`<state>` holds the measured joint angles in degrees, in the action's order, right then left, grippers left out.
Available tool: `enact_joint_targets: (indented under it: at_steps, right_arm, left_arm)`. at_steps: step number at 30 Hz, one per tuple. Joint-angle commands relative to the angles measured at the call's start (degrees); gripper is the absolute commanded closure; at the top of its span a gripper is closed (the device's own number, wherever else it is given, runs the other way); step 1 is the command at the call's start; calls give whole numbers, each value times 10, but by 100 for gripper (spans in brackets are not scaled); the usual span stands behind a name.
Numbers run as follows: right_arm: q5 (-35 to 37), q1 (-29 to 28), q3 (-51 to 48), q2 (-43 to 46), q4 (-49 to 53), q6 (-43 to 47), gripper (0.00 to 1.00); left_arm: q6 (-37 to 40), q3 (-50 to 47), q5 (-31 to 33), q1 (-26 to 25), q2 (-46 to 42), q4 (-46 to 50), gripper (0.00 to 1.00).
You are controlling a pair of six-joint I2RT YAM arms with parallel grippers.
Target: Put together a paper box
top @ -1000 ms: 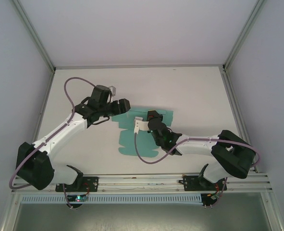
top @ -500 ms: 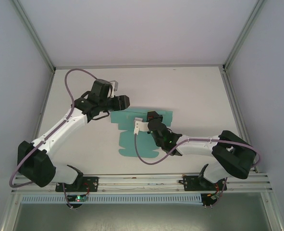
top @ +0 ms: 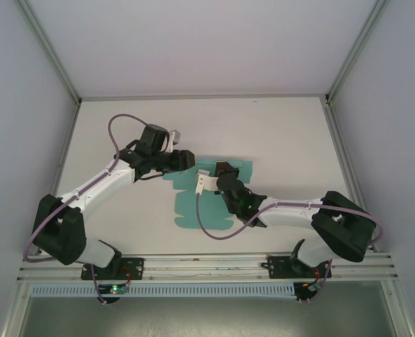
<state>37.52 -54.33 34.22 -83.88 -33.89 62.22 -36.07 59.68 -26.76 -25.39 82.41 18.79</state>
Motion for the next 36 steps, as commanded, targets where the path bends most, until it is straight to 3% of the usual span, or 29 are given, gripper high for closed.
enact_joint_targets:
  at_steps: [1, 7, 14, 18, 19, 21, 22, 28, 29, 33, 36]
  right_arm:
    - [-32, -14, 0, 17, -14, -32, 100]
    - [-53, -26, -10, 8, -5, -53, 100]
    - [-58, -29, -26, 30, 21, -64, 100]
    - [-55, -29, -32, 50, 43, -74, 100]
    - [-49, -28, -31, 53, 43, -75, 100]
    - [-34, -26, -31, 58, 43, -75, 100]
    - [-28, -24, -31, 60, 42, -75, 100]
    - [-60, 8, -32, 94, 81, -91, 100]
    - [-81, 16, -32, 104, 95, -100, 100]
    - [-189, 64, -21, 137, 155, -140, 100]
    - [-295, 112, 4, 157, 211, -184, 100]
  left_arm:
    - [-29, -12, -20, 1, 7, -51, 50]
    - [-100, -44, -57, 0, 17, -183, 66]
    - [-98, -45, -5, 0, 1, -158, 81]
    - [-91, -47, 9, 1, -12, -142, 82]
    - [-86, -45, 11, 0, -14, -132, 77]
    - [-66, -46, 20, 1, -30, -109, 57]
    - [-53, -47, 34, 0, -42, -92, 54]
    - [21, -112, 179, 21, -163, -8, 2]
    - [25, -138, 177, 36, -186, -15, 0]
    - [53, -246, 73, 105, -236, -121, 0]
    - [80, -293, 19, 121, -232, -198, 2]
